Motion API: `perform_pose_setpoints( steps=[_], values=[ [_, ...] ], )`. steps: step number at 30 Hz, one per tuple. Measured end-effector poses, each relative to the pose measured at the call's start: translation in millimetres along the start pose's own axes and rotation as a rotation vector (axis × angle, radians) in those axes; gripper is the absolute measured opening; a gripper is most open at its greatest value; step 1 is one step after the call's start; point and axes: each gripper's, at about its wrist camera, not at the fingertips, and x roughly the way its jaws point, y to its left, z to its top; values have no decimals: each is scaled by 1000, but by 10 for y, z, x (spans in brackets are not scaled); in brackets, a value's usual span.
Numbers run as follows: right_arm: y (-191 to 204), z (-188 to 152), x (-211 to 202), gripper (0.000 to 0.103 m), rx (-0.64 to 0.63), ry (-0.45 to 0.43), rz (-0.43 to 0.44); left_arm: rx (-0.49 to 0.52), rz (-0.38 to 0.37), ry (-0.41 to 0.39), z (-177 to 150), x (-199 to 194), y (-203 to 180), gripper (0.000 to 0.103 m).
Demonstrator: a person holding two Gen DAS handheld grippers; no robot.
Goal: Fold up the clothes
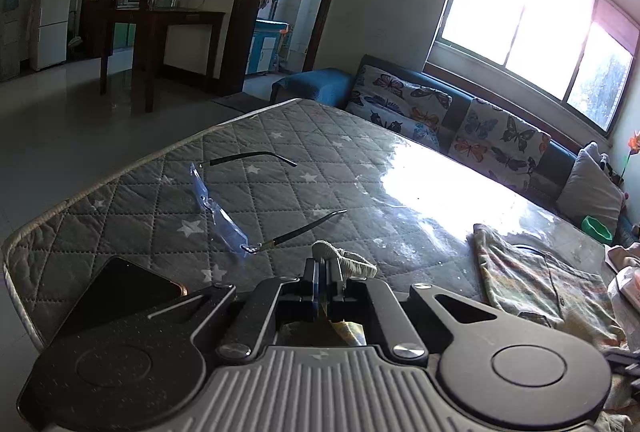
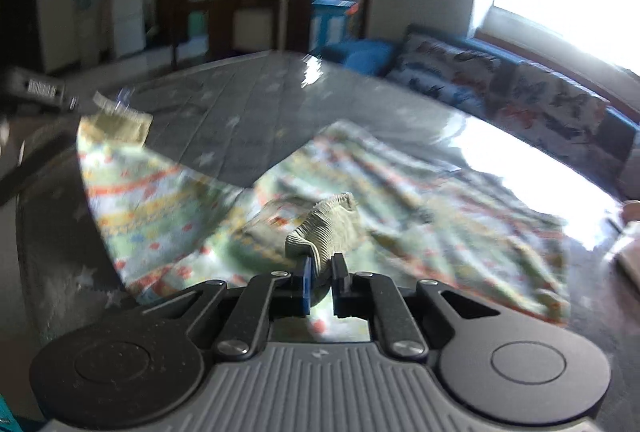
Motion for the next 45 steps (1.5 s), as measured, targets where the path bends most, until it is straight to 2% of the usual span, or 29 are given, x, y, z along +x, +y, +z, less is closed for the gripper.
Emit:
perform_pose_setpoints(
  steps=[4,10,17,22,27,31,36,41,45],
  values=[
    [-345,-23,-412,8,83,-72,-99,9,10,6,-6,31,-25,4],
    [-932,-260,-1030,8,196,-128,-314,16,27,5,0,66,-57,4],
    [-1540,-789,-1399,8,294,-88,-528,34,62,14,-17,101,-78,4],
    [-1941,-1187,-1478,8,390,-36,-638,53,100,16,5,139,-66,4],
    [-2162,-1529,-1353,8,438,45,-690,75,139,28,3,212,-80,4],
    [-2155,-1671,-1266,8,466,78,-706,81,167,38,-10,239,-72,3],
    [-2086,-1662,-1324,8,497,49,-701,59,195,29,0,204,4,3],
    [-2156,-1646,-1175,10,514,102,-695,63,212,37,-11,246,8,3],
    [-2145,-1602,-1235,13,509,99,-714,71,213,50,-3,240,23,4]
  ],
)
